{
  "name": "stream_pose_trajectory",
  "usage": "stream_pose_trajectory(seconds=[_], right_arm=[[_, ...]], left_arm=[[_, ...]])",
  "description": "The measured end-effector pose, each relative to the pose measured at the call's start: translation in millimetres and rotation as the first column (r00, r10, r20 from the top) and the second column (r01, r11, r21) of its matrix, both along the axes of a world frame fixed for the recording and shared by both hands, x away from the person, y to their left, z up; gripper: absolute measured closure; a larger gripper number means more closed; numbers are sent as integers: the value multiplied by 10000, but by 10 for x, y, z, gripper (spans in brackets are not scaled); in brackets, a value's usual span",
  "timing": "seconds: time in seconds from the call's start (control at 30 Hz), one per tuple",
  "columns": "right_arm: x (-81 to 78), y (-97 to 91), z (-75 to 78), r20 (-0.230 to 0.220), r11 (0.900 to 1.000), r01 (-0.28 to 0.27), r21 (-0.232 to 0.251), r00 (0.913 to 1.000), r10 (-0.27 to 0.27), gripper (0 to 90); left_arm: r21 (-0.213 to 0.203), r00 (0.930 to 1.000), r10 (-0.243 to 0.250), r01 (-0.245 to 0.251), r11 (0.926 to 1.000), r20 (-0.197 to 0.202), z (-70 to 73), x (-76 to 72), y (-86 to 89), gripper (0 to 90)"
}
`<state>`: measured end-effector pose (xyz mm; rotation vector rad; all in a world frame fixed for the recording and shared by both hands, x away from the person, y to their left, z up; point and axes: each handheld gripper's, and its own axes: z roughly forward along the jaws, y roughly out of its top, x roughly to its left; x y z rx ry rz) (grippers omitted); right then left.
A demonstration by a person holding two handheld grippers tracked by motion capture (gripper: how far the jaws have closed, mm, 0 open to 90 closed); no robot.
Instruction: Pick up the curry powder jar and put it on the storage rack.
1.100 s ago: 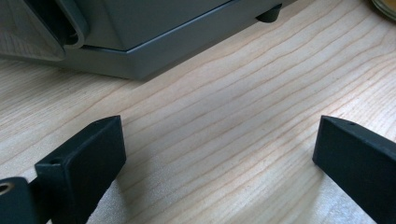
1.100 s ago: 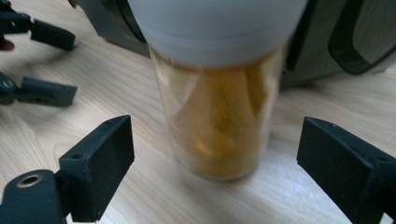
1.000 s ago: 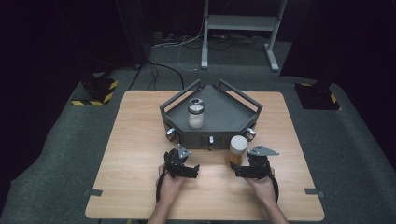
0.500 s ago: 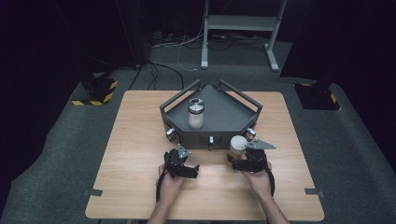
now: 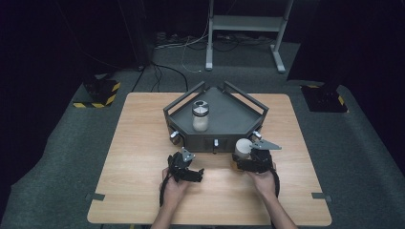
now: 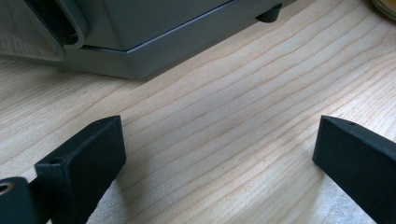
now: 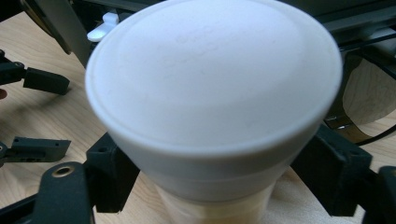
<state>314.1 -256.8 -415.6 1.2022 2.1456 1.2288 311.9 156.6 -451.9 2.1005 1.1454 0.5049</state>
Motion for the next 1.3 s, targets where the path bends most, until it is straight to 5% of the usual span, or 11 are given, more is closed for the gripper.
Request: stream_pose_trajectory(seconds=[0.33,0.87,1.3], right_arm=[[-35,4,-38,289,10000,-91,28,9995,90,319],[-104,27,-79,787,9998,-102,-178,9968,115,344],[-113,-25,-42,772,9998,-130,-141,9969,140,353]], left_arm=[[3,10000,7,-7,10000,4,0,-1,0,27],[12,10000,3,-3,10000,3,1,0,0,28],[-2,10000,-1,1,10000,-2,1,1,3,28]])
